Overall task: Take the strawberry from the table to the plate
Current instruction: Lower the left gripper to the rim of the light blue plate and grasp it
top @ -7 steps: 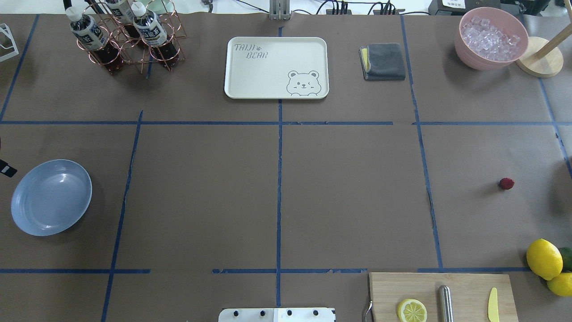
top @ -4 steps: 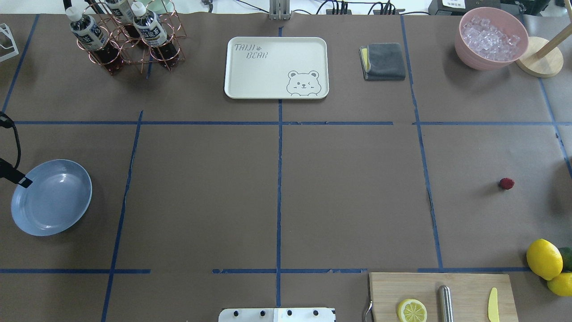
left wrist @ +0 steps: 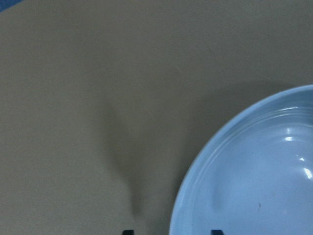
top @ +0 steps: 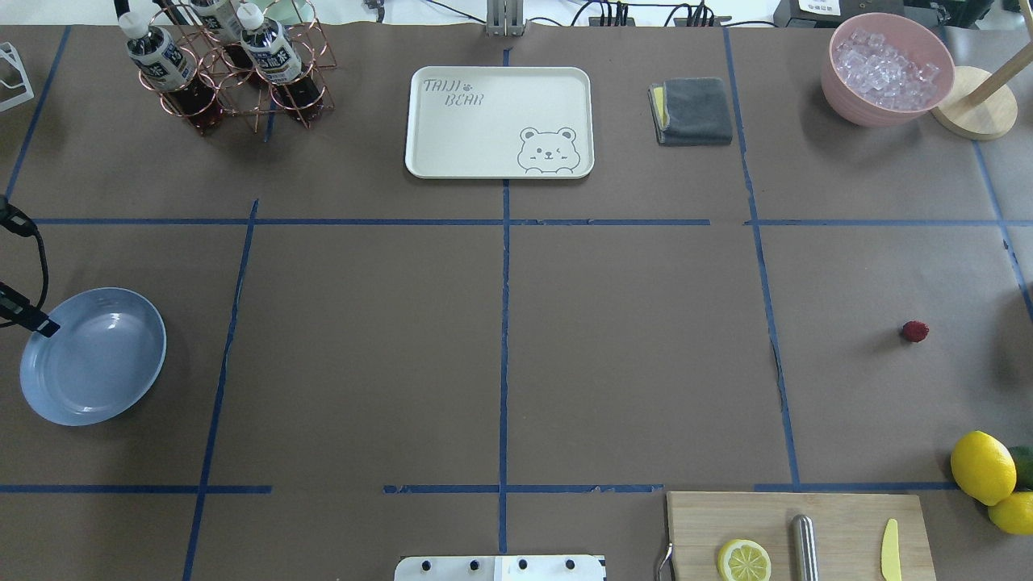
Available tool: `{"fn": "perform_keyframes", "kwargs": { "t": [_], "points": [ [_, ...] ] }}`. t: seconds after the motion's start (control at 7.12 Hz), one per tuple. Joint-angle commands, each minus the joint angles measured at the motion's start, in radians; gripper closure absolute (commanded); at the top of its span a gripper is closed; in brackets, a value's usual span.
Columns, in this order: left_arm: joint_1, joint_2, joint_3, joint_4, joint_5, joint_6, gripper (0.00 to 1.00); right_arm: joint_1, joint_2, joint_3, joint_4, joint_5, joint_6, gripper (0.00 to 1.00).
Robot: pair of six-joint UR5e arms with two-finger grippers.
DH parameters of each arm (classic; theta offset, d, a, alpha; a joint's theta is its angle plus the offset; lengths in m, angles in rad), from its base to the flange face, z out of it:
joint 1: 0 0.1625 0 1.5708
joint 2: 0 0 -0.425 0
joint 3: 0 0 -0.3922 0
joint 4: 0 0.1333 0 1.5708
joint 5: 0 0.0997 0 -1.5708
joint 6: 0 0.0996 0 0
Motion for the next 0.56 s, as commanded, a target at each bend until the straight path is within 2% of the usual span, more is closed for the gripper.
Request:
{"fn": "perform_keyframes", "kwargs": {
  "t": [0.0, 0.28, 0.42],
  "points": [
    [-0.001, 0.001, -0.017, 0.0, -0.001, -0.045, 1.0, 0.0, 0.0, 0.001, 0.0, 0.0, 0.0, 0.0],
    [-0.003, 0.001, -0.213, 0.001, -0.008, -0.288, 1.0, 0.0, 0.002, 0.008, 0.0, 0.002, 0.002, 0.0],
    [-0.001, -0.035, -0.287, 0.001, -0.013, -0.455, 1.0, 0.0, 0.003, 0.011, 0.002, 0.003, 0.003, 0.0]
  ]
}}
